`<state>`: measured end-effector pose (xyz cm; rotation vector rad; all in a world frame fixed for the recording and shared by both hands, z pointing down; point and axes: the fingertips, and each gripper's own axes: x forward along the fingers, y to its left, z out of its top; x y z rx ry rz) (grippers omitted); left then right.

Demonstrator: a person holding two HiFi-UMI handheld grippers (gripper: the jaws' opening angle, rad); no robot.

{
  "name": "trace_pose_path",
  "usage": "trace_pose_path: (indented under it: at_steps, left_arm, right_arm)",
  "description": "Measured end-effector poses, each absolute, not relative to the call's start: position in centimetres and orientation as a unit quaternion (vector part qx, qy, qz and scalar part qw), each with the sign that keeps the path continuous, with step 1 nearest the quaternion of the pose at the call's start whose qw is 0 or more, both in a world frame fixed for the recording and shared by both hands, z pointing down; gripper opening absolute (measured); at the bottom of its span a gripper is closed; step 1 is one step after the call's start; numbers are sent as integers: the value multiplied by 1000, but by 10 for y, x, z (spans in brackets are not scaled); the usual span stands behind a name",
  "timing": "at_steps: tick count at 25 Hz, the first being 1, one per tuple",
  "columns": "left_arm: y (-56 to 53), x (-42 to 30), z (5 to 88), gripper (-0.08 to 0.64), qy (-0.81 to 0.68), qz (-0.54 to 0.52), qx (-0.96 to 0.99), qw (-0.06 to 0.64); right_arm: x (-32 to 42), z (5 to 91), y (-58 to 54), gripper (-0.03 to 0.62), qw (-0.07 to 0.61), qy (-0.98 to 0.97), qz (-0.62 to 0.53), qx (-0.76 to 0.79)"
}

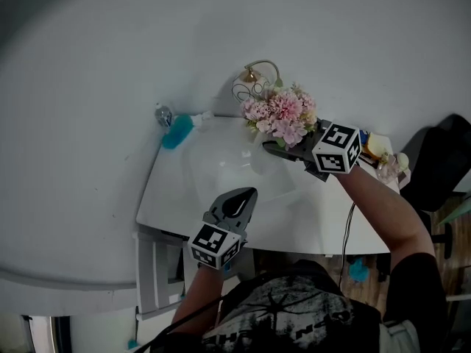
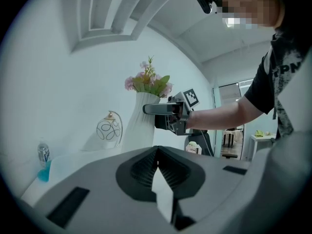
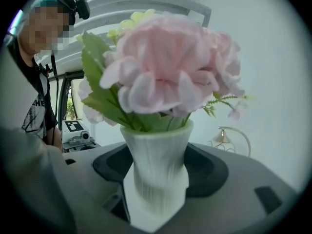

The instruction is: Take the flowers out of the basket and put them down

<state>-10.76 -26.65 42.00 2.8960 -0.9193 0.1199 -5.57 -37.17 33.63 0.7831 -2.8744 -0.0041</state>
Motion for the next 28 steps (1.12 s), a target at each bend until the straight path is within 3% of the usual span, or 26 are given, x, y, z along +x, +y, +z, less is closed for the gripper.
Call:
trace_pose_path:
  at_steps: [15,28]
  left_arm:
    - [-237,9,402,15,-248,24,967,44]
    - [-200,116,414,15,-198,40,978,54]
  right_arm:
    - [59,271,-328,334,53,-948,-29,311]
    - [183,305,-283,334,78,-930,-5,359]
